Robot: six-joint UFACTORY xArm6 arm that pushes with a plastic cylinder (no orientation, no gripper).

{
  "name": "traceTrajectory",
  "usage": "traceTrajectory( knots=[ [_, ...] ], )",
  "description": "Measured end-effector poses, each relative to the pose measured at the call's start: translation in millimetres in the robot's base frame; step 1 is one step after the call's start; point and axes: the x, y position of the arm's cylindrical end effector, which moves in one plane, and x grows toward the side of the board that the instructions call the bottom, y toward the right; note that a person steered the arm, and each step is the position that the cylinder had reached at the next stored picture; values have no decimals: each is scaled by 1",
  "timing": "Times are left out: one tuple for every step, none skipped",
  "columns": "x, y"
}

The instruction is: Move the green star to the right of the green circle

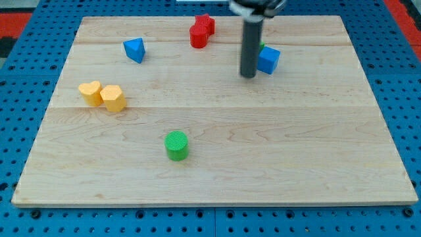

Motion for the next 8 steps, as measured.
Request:
traceTrajectory(
  knots=[
    [-38, 15],
    [-65, 53],
    [-106, 42],
    [-94, -4],
    [-52, -16],
    [-12, -44],
    [-24, -34],
    [-22, -10]
  ],
)
